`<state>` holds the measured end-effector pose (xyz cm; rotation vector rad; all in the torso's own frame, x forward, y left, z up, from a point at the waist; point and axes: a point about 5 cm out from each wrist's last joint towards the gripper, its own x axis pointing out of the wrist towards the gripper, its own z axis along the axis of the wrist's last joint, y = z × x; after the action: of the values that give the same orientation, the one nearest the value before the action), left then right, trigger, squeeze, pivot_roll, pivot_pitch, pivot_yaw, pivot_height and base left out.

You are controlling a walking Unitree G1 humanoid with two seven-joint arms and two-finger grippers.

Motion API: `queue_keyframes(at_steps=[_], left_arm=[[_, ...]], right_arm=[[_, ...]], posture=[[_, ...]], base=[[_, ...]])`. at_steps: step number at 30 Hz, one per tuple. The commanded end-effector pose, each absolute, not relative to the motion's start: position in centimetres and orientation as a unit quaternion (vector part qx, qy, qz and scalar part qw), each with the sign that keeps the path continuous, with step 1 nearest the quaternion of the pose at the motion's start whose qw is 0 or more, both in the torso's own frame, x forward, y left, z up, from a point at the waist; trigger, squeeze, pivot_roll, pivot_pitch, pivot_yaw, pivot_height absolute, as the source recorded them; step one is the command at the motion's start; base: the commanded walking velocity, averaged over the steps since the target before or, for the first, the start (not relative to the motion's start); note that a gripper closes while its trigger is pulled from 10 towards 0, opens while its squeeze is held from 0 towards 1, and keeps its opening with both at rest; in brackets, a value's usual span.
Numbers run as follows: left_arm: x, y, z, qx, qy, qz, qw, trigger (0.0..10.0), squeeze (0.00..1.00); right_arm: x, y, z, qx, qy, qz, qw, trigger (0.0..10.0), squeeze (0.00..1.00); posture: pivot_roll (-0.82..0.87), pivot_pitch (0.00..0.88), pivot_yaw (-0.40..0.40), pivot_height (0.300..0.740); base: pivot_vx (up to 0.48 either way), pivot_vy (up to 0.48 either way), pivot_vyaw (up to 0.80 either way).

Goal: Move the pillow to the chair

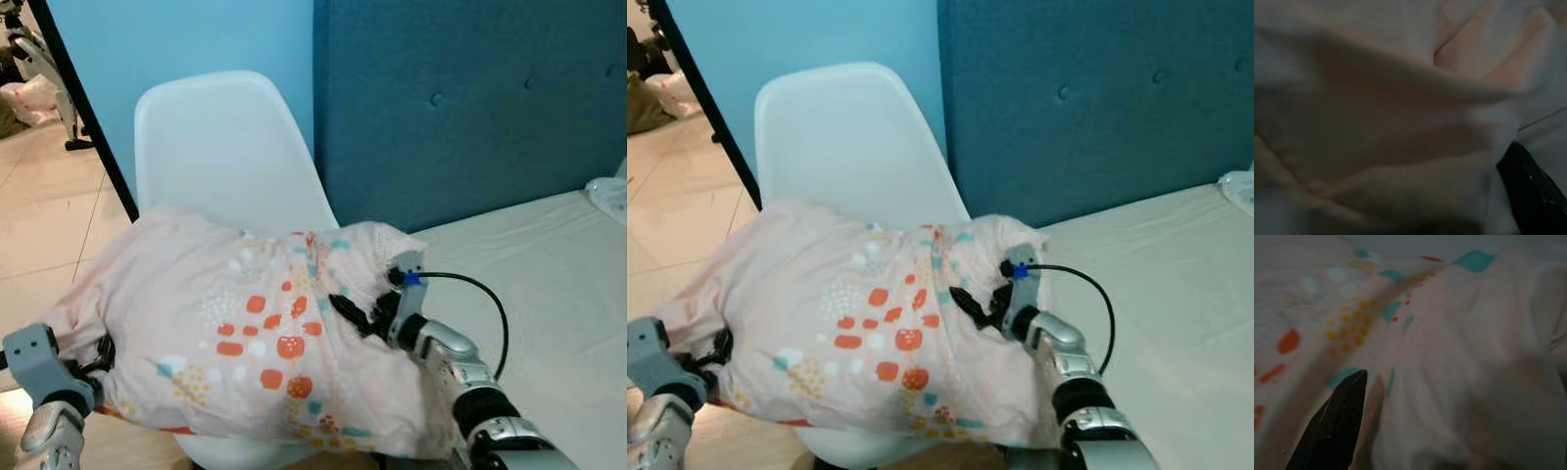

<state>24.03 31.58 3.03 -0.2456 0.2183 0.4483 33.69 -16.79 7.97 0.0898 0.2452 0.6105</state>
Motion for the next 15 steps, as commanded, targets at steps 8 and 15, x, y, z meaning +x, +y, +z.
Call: queue_keyframes(at_steps=[8,15], left_arm=[[20.7,32.8,-0.3,-0.159,0.159,0.295,0.929,10.0,1.00],[20.8,33.3,0.1,-0.158,0.146,0.310,0.926,10.0,1.00]], right_arm=[[32.1,-19.3,9.7,0.082,0.121,0.306,0.941,10.0,1.00],[28.4,-20.4,10.6,0.051,0.173,0.384,0.905,10.0,0.00]], posture=[[0.00,0.000,0.032,0.418],[0.00,0.000,0.028,0.418]], base=[[0.000,0.000,0.00],[0.000,0.000,0.00]])
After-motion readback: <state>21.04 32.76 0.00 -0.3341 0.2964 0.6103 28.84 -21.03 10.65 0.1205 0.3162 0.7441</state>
